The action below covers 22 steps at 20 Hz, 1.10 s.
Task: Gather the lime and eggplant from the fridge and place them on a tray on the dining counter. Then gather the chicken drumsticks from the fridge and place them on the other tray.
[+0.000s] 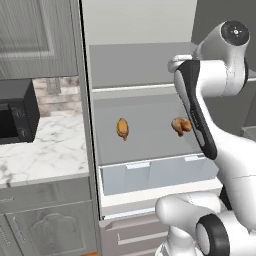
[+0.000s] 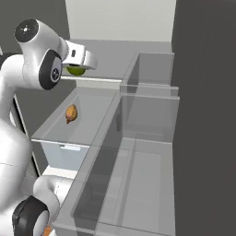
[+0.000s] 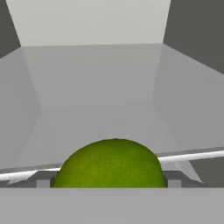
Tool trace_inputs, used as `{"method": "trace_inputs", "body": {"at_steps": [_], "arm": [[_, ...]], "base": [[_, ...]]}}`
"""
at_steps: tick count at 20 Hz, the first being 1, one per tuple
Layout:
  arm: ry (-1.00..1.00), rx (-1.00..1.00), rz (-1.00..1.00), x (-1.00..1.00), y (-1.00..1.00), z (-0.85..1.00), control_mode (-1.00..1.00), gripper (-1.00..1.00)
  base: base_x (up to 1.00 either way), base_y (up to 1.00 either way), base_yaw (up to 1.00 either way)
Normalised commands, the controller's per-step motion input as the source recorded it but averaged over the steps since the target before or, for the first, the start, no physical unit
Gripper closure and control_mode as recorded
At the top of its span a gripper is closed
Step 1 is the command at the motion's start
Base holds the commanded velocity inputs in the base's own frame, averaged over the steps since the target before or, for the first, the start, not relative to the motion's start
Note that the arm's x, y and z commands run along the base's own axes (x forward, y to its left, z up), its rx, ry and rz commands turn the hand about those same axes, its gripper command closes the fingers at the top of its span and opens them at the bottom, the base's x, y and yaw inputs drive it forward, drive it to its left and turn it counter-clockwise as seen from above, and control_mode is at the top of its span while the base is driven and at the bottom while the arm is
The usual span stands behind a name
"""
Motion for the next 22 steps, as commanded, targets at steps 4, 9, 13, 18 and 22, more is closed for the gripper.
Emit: {"method": "trace_inputs", "body": {"at_steps": [4,9,13,18,22], "arm": [[0.02,0.00,0.07,-1.00,0.26,0.00,-1.00,1.00],[0.00,0.00,0.08,-1.00,0.05,0.00,-1.00,1.00],[0.01,0.00,0.12,-1.00,0.00,-0.01,-1.00,1.00],[0.12,0.00,0.06,-1.00,0.02,-0.10,-1.00,1.00],[0.21,0.00,0.00,-0.90,0.15,-0.03,-1.00,1.00]], "base": [[0.00,0.00,0.00],[0.00,0.00,0.00],[0.00,0.00,0.00],[0.00,0.00,0.00],[0.00,0.00,0.00]]}}
